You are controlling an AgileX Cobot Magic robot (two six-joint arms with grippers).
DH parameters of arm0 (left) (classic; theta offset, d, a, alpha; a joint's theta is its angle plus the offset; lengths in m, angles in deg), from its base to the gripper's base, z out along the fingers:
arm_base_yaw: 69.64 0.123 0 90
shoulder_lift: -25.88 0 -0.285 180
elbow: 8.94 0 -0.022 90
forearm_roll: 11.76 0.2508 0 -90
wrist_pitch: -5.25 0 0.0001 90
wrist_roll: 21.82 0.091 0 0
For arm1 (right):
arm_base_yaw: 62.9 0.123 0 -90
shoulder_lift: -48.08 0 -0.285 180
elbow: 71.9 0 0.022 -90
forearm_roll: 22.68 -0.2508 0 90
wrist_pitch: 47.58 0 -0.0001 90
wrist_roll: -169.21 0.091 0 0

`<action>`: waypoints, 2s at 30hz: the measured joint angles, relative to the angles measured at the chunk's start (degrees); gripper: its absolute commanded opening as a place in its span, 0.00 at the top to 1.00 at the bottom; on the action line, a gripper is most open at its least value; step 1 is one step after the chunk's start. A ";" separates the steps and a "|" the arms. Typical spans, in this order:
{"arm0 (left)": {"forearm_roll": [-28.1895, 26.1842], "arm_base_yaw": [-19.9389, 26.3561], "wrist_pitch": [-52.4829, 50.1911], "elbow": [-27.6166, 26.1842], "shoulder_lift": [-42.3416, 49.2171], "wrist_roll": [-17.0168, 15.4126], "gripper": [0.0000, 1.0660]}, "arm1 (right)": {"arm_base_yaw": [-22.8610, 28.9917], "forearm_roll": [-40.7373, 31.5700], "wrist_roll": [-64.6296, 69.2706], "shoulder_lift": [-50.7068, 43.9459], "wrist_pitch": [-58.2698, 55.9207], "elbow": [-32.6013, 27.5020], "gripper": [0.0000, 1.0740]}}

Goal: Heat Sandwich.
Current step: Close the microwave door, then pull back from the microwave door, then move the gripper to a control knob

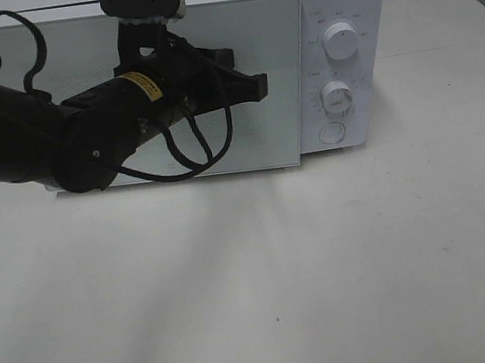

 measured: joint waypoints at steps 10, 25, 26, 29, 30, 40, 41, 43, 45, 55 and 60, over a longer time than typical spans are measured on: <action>-0.46 -0.29 2.58 -4.64 -2.75 0.57 1.00 | 0.00 0.00 0.00 0.00 0.00 0.00 0.30; 1.03 0.17 4.87 -7.68 -4.47 0.57 1.00 | 0.00 0.00 0.00 -0.06 0.00 0.00 0.30; 1.03 0.17 4.87 -7.68 -4.47 0.57 1.00 | 0.00 0.00 0.00 -0.06 0.00 0.00 0.30; 1.09 0.17 4.98 -7.68 -4.41 0.57 1.00 | 0.00 0.00 0.00 -0.06 0.00 0.00 0.30; 1.09 0.17 4.98 -7.68 -4.41 0.57 1.00 | 0.00 0.00 0.00 -0.06 0.00 0.00 0.30; -0.80 -0.17 8.02 -7.22 -2.46 1.49 1.00 | 0.00 0.00 0.00 -0.06 0.00 0.00 0.30; -1.66 -0.29 7.56 -6.13 -1.78 1.55 1.00 | 0.00 0.00 0.00 -0.06 0.00 0.00 0.30; -1.95 -0.29 7.51 -5.33 -1.26 1.55 1.00 | 0.00 0.00 0.00 -0.06 0.00 0.00 0.30; -2.23 -0.46 7.33 -3.72 -0.17 1.60 1.00 | 0.00 0.00 0.00 -0.06 0.00 0.00 0.30; -2.23 -3.09 8.42 5.04 6.70 1.66 1.00 | 0.00 -0.06 0.00 -0.06 0.00 0.00 0.30; -2.23 -3.09 14.73 7.16 10.31 1.66 0.70 | 0.00 -0.06 0.00 -0.06 0.00 0.00 0.30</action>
